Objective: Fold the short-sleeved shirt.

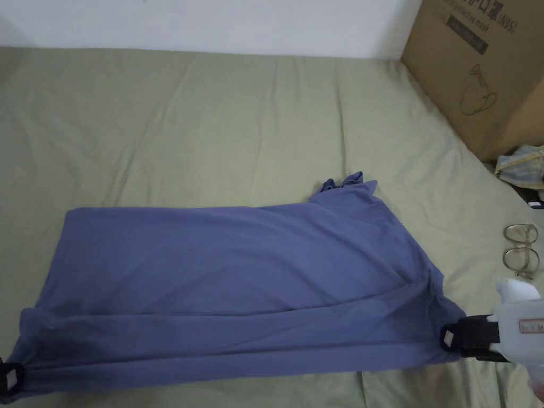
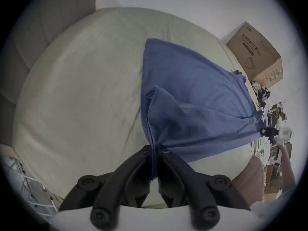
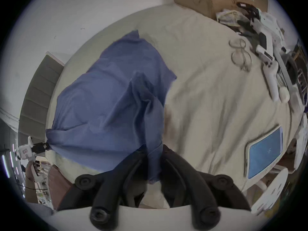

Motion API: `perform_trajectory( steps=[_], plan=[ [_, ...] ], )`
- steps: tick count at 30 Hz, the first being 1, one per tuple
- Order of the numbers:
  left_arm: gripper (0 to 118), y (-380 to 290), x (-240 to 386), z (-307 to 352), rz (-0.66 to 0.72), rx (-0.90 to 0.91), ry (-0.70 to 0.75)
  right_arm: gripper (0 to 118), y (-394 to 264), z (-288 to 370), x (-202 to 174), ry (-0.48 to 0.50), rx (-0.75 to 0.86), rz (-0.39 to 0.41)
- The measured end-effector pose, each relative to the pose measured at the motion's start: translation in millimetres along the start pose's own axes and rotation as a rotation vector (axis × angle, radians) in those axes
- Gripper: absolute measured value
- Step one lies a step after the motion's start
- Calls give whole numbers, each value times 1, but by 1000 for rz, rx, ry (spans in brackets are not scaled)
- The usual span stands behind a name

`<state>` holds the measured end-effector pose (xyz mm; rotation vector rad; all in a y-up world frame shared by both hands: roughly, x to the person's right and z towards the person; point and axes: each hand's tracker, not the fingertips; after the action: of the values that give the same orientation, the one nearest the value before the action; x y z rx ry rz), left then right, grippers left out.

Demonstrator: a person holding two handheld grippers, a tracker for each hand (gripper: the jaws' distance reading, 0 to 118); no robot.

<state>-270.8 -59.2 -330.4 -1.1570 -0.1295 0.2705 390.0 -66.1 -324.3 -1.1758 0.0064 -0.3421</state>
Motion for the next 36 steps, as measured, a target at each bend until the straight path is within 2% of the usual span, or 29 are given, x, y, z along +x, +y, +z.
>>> perform_trajectory(
  steps=[1,2,3,4,5,7,11,13,14,15,16,17,18,20,24,26,27,28,29,30,31,33,36],
  plan=[
    [67,-2,-1,2,11,15,4,82,-2,0,-4,-85,20,21],
    [101,-2,-2,2,14,32,19,104,-3,0,-9,-165,28,49],
    [118,-2,-2,5,4,57,39,106,-2,2,-13,-207,49,76],
    [112,-1,-1,10,-2,81,45,106,-1,10,-19,-186,93,96],
    [112,1,1,19,-19,190,37,106,2,15,-26,-184,108,110],
    [112,12,15,38,-25,195,31,106,10,28,-44,-210,149,128],
    [112,33,40,54,-98,268,49,106,32,46,-84,-191,252,152],
    [112,43,55,55,-141,269,78,103,42,51,-102,-109,282,151],
    [107,46,56,51,-168,255,71,94,47,52,-111,-57,296,160],
    [82,49,61,49,-191,262,60,61,51,51,-118,-41,311,170],
    [45,53,65,48,-202,270,61,20,56,49,-127,-52,314,184],
    [0,57,69,45,-217,270,65,1,60,44,-135,-63,316,203],
    [0,62,70,40,-227,280,108,1,66,43,-140,-52,333,219],
    [0,82,68,31,-220,264,49,1,79,34,-147,-25,321,231],
    [0,146,54,-1,-217,208,69,1,96,20,-153,-17,294,253],
    [0,182,44,-25,-173,147,45,1,102,13,-154,-23,278,263],
    [3,200,38,-40,-165,112,27,1,102,8,-153,-24,267,268],
    [16,214,34,-54,-154,84,37,1,103,5,-152,-26,257,270],
    [44,226,32,-68,-174,63,73,1,105,1,-150,-29,245,269],
    [95,236,30,-82,-184,59,73,1,106,-2,-148,-29,232,266],
    [118,245,28,-97,-186,39,78,1,105,-7,-145,-30,218,262],
    [113,255,25,-121,-171,12,98,1,106,-12,-139,-33,196,249],
    [113,267,25,-148,-176,-7,120,1,105,-21,-130,-40,176,232]
  ],
)
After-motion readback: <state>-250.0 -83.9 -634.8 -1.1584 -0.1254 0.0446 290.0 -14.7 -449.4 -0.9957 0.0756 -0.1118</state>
